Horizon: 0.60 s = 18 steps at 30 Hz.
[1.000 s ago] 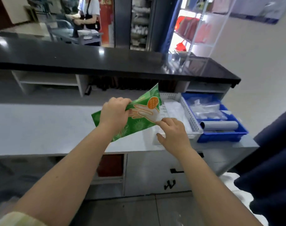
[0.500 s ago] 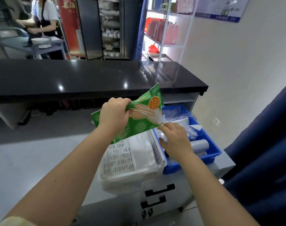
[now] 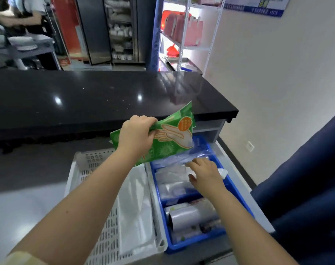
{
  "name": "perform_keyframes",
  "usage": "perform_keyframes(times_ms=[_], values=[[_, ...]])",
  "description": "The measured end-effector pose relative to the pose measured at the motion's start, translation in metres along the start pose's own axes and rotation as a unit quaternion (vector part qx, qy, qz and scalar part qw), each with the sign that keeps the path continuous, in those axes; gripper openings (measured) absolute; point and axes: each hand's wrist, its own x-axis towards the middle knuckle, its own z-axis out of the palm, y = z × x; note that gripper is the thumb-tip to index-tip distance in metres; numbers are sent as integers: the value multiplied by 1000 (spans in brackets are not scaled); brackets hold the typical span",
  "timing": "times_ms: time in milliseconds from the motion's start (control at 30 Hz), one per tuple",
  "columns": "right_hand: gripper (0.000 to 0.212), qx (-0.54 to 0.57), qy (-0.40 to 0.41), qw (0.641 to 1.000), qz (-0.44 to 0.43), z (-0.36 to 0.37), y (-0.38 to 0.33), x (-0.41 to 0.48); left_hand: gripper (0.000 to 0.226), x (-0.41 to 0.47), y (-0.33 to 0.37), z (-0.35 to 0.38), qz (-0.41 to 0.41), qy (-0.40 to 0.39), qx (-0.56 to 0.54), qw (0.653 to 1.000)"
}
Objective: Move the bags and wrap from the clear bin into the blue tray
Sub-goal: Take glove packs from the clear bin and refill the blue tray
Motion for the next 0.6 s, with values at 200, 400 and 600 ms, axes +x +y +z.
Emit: perform_keyframes(times_ms=[200,400,600], values=[[31,15,-38,998,-51,24,48,44,22,17,22,27,-18,32,43,998],[22,-18,-55,992,-113,42,61,92,22,26,39,41,-46,56,88,993],[40,7,-173,979,-107,58,58,119,23,27,41,48,-94,57,101,989]])
